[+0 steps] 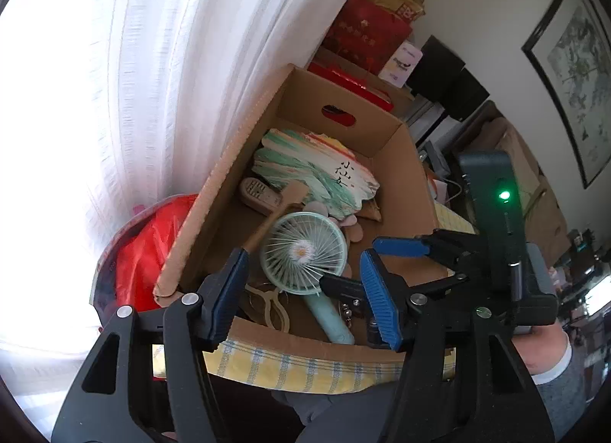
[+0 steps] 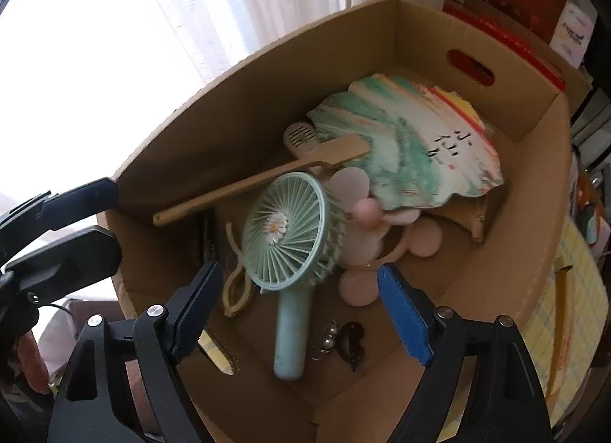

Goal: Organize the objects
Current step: 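Open both tools to drop the mint fan into the box, then move both open tools back to the closed wooden folding fan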

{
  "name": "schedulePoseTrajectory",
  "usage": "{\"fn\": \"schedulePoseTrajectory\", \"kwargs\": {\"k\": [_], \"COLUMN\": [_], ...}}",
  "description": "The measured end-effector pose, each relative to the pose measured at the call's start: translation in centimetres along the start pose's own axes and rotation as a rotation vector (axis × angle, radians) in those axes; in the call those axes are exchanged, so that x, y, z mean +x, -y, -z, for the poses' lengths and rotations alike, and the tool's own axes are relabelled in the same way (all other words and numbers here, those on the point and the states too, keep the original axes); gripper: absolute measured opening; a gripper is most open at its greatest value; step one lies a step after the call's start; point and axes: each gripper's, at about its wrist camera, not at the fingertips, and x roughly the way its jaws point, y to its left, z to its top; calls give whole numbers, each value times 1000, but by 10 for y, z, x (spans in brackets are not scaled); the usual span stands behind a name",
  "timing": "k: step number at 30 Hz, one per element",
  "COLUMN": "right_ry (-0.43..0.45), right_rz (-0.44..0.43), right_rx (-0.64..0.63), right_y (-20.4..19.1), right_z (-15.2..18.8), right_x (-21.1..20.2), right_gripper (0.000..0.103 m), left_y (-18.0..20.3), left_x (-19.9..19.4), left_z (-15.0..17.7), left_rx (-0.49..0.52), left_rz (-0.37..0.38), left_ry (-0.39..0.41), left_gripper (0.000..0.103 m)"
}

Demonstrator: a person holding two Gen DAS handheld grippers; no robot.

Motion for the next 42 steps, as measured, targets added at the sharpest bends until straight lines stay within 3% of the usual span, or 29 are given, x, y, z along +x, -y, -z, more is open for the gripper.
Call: {"fn": "schedulePoseTrajectory", "kwargs": {"k": [10,11,13,26,34,37,42], "right_ry": [117,125,138,177,217,229,243], "right_rz": [-8,-1,8,96,161,184,201], "right_rx": [96,108,124,226,295,322,361], "right_y": [31,35,43,93,119,129,143], "right_z": [14,17,22,67,101,112,130], "right_x": [-53,-59,-70,-103,-127,-134,-144], "right_gripper": [85,85,85,88,94,103,103], "left_y": [21,23,31,103,129,139,153], "left_x": [5,6,7,21,27,33,43], "left_z": [3,4,5,15,17,19,23], "left_rx": [35,41,55,191,228,240,256], "left_rz": [-5,-5,-3,-4,-26,-27,-33], "left_ry": [-13,-15,-16,-46,-52,-62,-81], "left_gripper": [61,64,84,85,101,103,103]}}
